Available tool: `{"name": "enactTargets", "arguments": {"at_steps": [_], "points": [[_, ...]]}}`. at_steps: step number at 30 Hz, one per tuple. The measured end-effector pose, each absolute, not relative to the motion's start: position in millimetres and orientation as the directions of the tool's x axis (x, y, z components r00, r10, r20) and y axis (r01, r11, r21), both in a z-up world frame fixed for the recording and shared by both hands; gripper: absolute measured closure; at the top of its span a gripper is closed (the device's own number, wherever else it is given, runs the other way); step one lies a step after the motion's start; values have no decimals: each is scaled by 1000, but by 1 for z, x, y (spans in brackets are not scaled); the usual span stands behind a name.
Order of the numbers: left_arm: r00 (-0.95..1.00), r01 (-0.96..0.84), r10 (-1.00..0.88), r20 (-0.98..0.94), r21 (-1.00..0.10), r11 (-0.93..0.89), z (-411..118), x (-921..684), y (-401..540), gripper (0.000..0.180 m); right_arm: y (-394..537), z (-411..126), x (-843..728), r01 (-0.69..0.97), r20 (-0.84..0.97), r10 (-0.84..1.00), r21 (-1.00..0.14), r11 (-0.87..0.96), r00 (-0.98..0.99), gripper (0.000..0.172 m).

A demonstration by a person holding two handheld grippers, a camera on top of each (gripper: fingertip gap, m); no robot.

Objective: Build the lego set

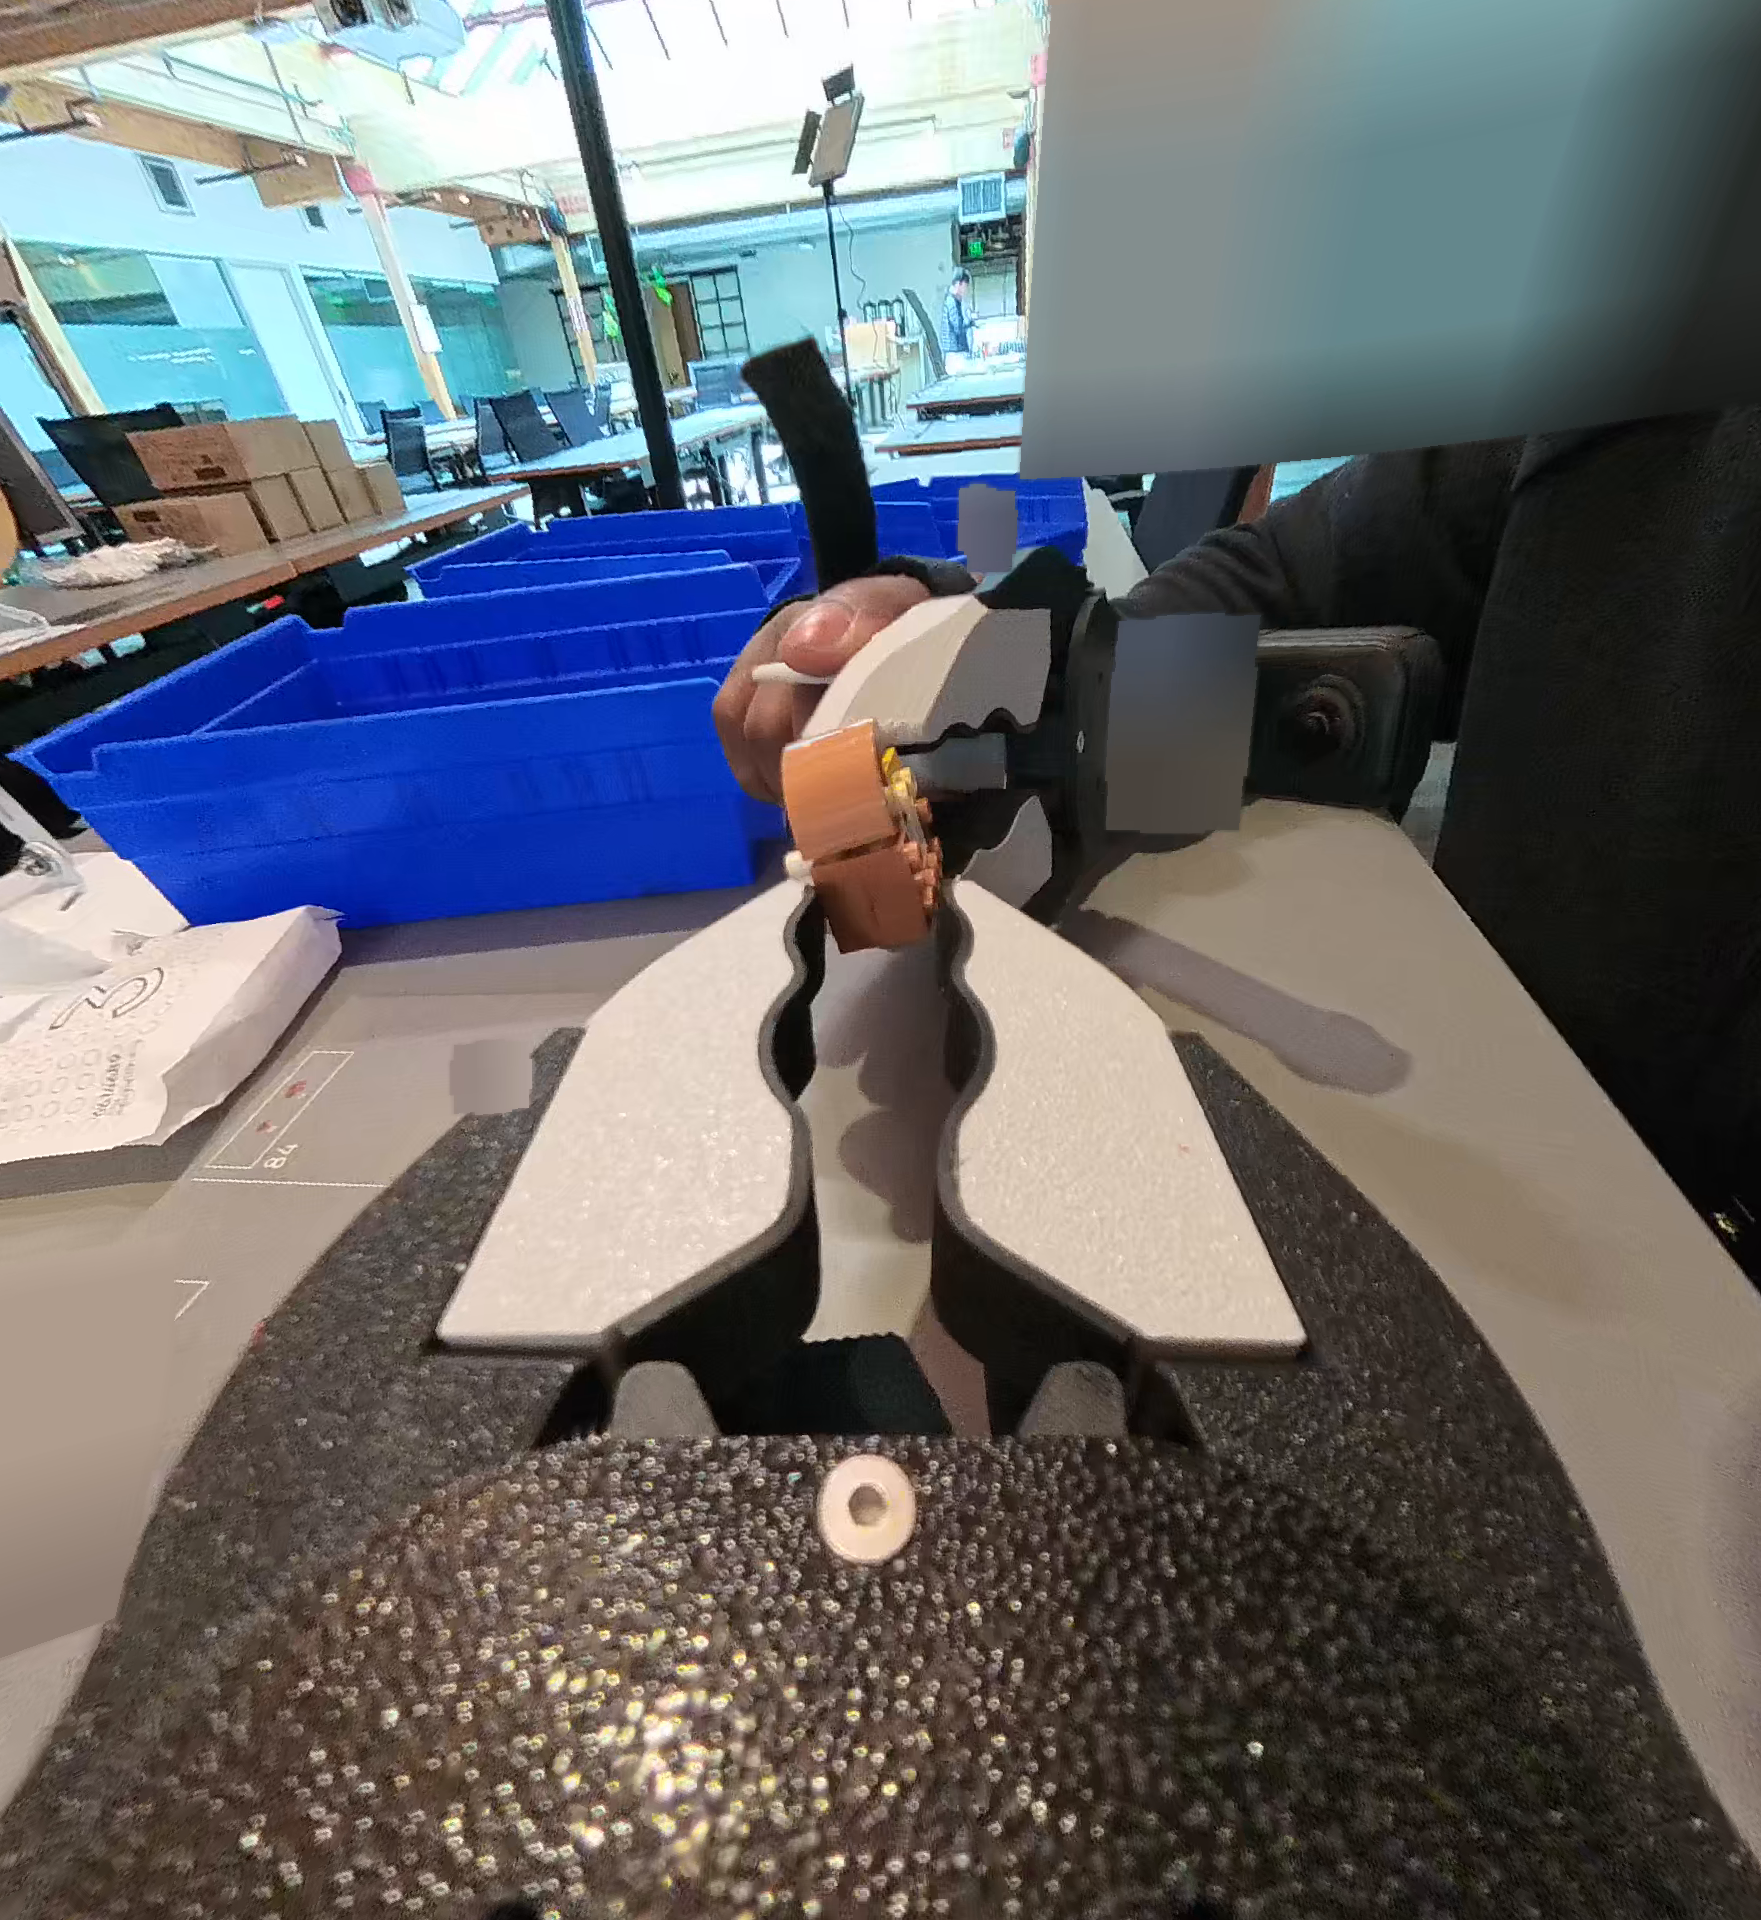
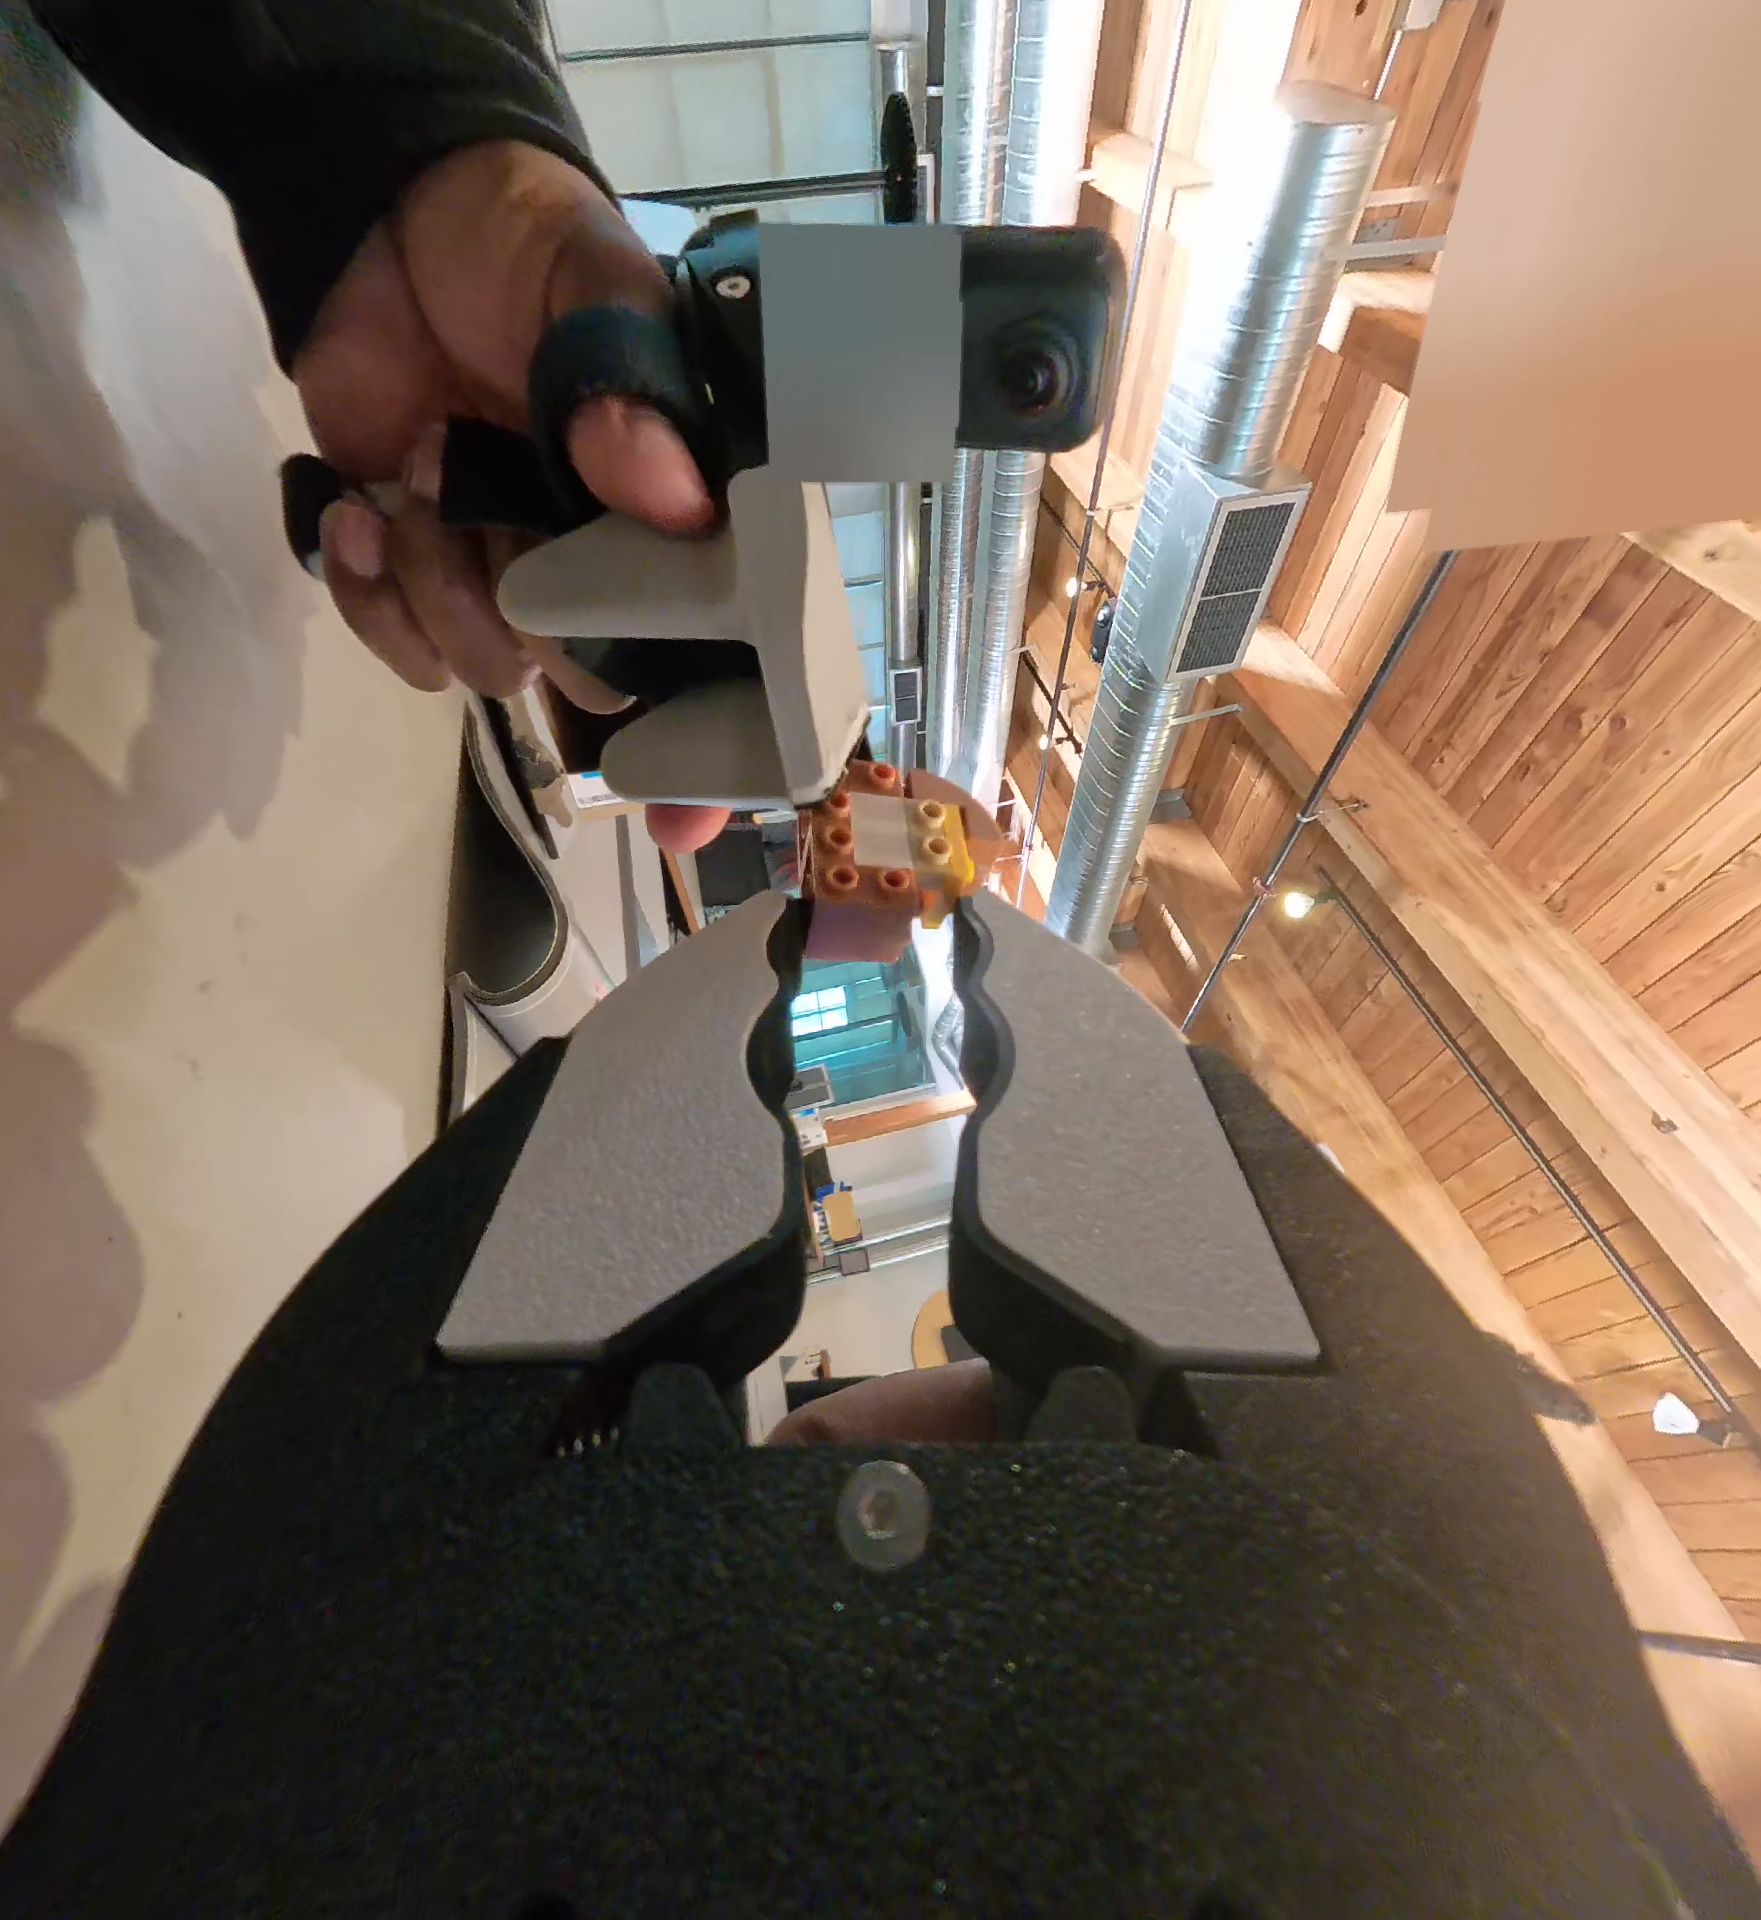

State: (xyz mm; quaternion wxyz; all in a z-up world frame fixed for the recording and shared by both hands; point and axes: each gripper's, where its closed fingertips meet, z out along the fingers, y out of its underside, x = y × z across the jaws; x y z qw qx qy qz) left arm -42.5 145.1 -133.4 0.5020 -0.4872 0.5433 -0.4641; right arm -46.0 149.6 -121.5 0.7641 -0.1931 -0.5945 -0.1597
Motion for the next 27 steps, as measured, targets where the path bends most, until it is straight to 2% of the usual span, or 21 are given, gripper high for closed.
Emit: {"name": "enactTargets", "arguments": {"at_steps": [2, 6, 10, 13, 20, 27], "points": [[-14, -43, -997, -82, -996, 83, -134, -41, 146, 161, 151, -123, -45, 469, 969, 5, -124, 875, 247, 144], [-29, 4, -996, -82, -997, 82, -131, -43, 146, 161, 150, -128, -43, 426, 962, 124, -221, 877, 242, 127], [-49, 6, -996, -73, -997, 73, -135, -44, 146, 161, 145, -125, -43, 312, 887, 393, -454, 835, 241, 107], [-78, -9, -996, -43, -999, 44, -139, -42, 143, 162, 139, -119, -44, 254, 833, 515, -552, 794, 203, 104], [-145, -50, -986, 86, -996, -80, -147, -36, 136, 161, 137, -133, -49, 306, 853, 515, -514, 801, 85, 111], [-170, -89, -975, 144, -987, -130, -151, -35, 132, 162, 133, -136, -53, 311, 871, 486, -481, 820, 66, 130]]}}
